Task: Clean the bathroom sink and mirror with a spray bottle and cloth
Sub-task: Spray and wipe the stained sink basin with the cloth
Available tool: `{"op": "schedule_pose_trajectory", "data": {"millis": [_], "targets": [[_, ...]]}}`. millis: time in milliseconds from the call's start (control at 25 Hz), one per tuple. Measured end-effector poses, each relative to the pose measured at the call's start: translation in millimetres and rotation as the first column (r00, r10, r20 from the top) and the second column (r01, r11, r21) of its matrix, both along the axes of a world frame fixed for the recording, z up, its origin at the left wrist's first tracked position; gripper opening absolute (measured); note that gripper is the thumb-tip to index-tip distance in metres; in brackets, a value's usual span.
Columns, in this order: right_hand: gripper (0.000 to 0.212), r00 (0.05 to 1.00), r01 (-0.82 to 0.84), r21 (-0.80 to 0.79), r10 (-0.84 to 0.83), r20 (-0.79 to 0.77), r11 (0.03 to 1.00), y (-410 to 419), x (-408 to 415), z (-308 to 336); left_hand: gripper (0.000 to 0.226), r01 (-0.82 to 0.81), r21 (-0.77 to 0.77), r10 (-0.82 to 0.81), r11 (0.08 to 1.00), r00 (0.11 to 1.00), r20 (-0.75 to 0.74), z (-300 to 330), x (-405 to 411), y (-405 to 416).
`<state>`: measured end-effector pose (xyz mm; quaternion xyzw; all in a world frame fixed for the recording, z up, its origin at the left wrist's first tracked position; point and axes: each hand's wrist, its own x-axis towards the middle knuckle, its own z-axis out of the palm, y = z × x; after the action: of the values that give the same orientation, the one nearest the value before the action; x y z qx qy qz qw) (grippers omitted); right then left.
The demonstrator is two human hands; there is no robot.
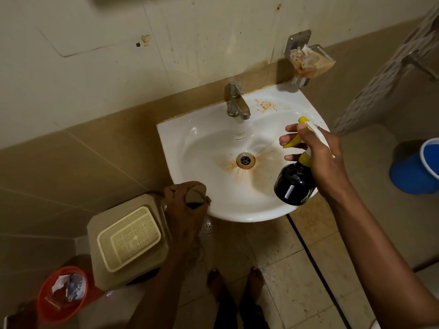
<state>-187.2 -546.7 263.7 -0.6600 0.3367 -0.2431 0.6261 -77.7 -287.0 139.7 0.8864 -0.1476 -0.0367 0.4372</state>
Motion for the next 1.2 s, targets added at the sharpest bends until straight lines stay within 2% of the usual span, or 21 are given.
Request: {"op": "schedule_pose_trajectory", "data": {"millis": [160, 280, 320, 400, 480, 560, 640, 680, 720, 760, 800, 840, 920, 1000, 1080, 1200], "targets": [[0.031, 1.000, -0.008, 0.016, 0.008, 0.008, 1.000, 1.4, 3.9, -1.7, 0.028, 0.135, 0.094, -0.151, 0.986, 0.972, 0.181, -0.3, -26.5, -10.4], [0.032, 1.000, -0.010, 0.021, 0.009, 0.012, 1.000, 0.3, 6.6, -2.6, 0.018, 0.195, 0.074, -0.204, 0.978, 0.968, 0.148, 5.1, -60.4, -35.2], [0.032, 1.000, -0.013, 0.021, 0.013, 0.014, 1.000, -0.2, 7.5, -1.7, 0.018, 0.226, 0.098, -0.236, 0.969, 0.966, 0.108, 8.5, -73.3, -46.1], [0.031, 1.000, -0.018, 0.014, 0.018, 0.012, 1.000, -1.5, 7.8, 1.4, 0.030, 0.296, 0.122, -0.282, 0.948, 0.952, -0.121, 18.0, -96.1, -71.9], [0.031, 1.000, -0.009, 0.005, 0.009, 0.018, 1.000, -5.3, 6.5, 4.0, 0.041, 0.372, 0.073, -0.311, 0.925, 0.854, -0.416, 30.5, -106.1, -96.4], [0.031, 1.000, -0.003, 0.001, 0.003, 0.031, 1.000, -12.9, 3.9, 8.9, 0.044, 0.350, -0.134, -0.359, 0.927, 0.726, -0.587, 49.3, -104.7, -110.7], [0.032, 0.998, 0.005, 0.004, -0.005, 0.055, 1.000, -23.3, 2.2, 15.1, 0.037, 0.219, -0.316, -0.379, 0.923, 0.653, -0.655, 60.5, -89.2, -109.2], [0.033, 0.998, 0.011, 0.003, -0.011, 0.060, 1.000, -28.5, 1.5, 17.4, 0.031, 0.173, -0.356, -0.371, 0.918, 0.687, -0.625, 63.9, -76.8, -103.3], [0.034, 0.998, 0.016, 0.000, -0.016, 0.063, 1.000, -33.3, 1.1, 18.3, 0.028, 0.160, -0.342, -0.333, 0.926, 0.774, -0.539, 61.3, -61.3, -96.9], [0.034, 0.998, 0.021, -0.005, -0.020, 0.062, 1.000, -36.8, 0.9, 17.9, 0.026, 0.168, -0.245, -0.255, 0.955, 0.888, -0.383, 52.5, -44.0, -90.7], [0.035, 0.998, 0.023, -0.010, -0.022, 0.057, 1.000, -39.0, 1.3, 16.6, 0.025, 0.162, -0.091, -0.178, 0.983, 0.962, -0.206, 41.0, -26.2, -84.4], [0.035, 0.999, 0.024, -0.011, -0.023, 0.049, 1.000, -39.8, 1.9, 14.4, 0.028, 0.157, 0.108, -0.147, 0.982, 0.984, -0.098, 27.4, -9.3, -81.0], [0.032, 0.999, 0.029, 0.003, -0.029, 0.033, 1.000, -39.8, 3.0, 8.1, 0.042, 0.188, 0.422, -0.146, 0.887, 0.981, -0.128, -2.7, 13.9, -86.8], [0.031, 0.999, 0.029, 0.014, -0.029, 0.017, 0.999, -40.4, 2.1, -0.6, 0.056, 0.196, 0.653, -0.152, 0.732, 0.980, -0.124, -24.1, 22.5, -99.3], [0.031, 1.000, 0.025, 0.020, -0.025, 0.003, 0.999, -43.3, -1.0, -6.9, 0.065, 0.148, 0.719, -0.145, 0.679, 0.987, -0.066, -39.5, 25.5, -114.3], [0.032, 0.999, 0.051, 0.015, -0.051, -0.014, 0.999, -56.5, -7.1, -11.9, 0.063, 0.103, 0.725, -0.114, 0.681, 0.993, -0.035, -59.8, 31.8, -133.0]]}}
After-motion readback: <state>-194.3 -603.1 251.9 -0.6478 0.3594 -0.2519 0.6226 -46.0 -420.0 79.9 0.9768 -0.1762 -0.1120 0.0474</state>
